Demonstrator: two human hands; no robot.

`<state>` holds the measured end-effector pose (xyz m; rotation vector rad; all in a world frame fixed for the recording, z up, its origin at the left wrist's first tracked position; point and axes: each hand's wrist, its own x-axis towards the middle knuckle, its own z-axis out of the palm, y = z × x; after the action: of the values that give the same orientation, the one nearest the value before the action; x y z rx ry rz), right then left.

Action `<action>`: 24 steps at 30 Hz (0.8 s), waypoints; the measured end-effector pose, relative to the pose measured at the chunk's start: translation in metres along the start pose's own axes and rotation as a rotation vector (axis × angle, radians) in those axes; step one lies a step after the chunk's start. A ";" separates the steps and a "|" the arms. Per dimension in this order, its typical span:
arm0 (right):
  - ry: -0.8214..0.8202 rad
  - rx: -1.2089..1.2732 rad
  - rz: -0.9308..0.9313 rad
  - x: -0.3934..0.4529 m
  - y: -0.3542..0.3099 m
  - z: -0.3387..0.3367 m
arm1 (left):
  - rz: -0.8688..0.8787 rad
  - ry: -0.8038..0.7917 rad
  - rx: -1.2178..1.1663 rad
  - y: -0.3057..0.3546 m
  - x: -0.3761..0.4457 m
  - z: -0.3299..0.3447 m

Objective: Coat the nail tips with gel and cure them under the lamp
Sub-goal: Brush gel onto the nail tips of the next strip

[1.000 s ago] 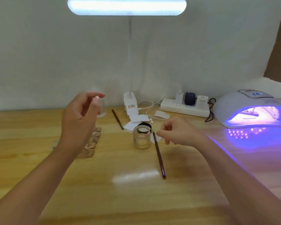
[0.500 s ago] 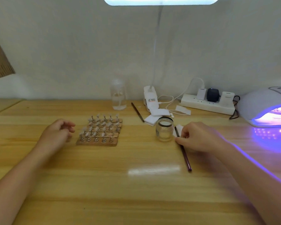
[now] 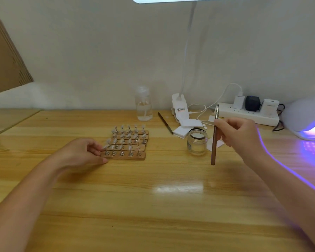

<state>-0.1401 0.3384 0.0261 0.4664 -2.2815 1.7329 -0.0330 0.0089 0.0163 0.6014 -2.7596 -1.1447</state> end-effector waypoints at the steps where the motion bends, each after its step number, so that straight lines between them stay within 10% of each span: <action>1: -0.011 0.039 -0.025 -0.004 -0.005 0.005 | 0.009 -0.007 0.013 -0.001 0.000 0.000; 9: -0.369 0.083 -0.067 -0.037 -0.016 0.043 | 0.110 -0.122 0.086 0.005 -0.005 0.002; 24: -0.155 0.415 0.175 -0.013 -0.027 0.017 | 0.392 -0.304 0.005 0.060 -0.024 0.066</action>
<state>-0.1174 0.3169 0.0408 0.5032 -2.1102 2.3495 -0.0456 0.1008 0.0127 -0.1291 -2.9339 -1.2139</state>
